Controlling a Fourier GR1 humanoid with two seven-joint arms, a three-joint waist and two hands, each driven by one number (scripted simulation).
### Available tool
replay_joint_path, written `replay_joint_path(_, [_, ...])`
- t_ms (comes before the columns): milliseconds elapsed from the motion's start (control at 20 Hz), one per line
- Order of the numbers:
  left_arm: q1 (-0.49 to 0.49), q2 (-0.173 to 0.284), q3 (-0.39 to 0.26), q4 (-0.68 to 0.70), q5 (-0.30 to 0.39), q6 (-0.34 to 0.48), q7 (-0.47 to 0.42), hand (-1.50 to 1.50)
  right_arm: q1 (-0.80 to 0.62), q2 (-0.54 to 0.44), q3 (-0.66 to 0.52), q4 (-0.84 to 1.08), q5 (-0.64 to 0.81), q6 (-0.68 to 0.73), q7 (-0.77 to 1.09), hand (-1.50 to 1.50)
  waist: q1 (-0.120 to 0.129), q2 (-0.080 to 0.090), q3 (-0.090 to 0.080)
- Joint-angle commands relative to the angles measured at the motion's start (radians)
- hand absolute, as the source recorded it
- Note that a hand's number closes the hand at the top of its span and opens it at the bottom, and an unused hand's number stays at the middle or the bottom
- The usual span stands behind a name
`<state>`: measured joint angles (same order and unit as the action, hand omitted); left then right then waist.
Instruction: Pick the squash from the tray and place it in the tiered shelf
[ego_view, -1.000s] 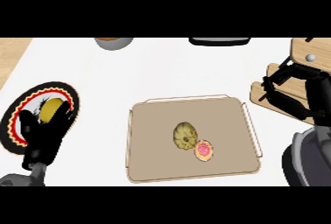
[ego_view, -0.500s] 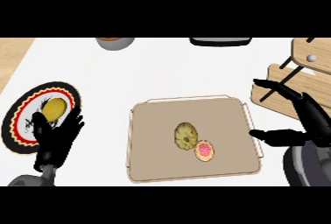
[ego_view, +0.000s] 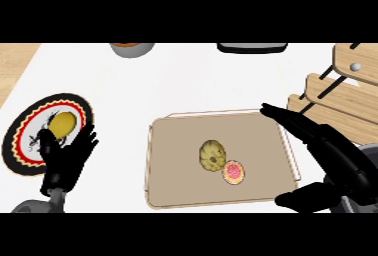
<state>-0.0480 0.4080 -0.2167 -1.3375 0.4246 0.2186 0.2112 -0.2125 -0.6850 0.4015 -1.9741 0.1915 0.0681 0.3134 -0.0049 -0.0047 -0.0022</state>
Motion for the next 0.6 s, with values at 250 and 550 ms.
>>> replay_joint_path(250, [0.022,-0.066,-0.025,-0.027,-0.046,0.032,-0.009,0.0,-0.179,0.278,0.247,-0.022,0.352,-0.027,0.524,-1.5,0.016,0.003,0.001])
replay_joint_path(550, [-0.011,-0.029,0.023,0.02,-0.041,-0.03,-0.013,0.0,-0.335,0.492,0.328,0.22,0.504,0.021,0.68,-1.5,0.02,0.007,0.001])
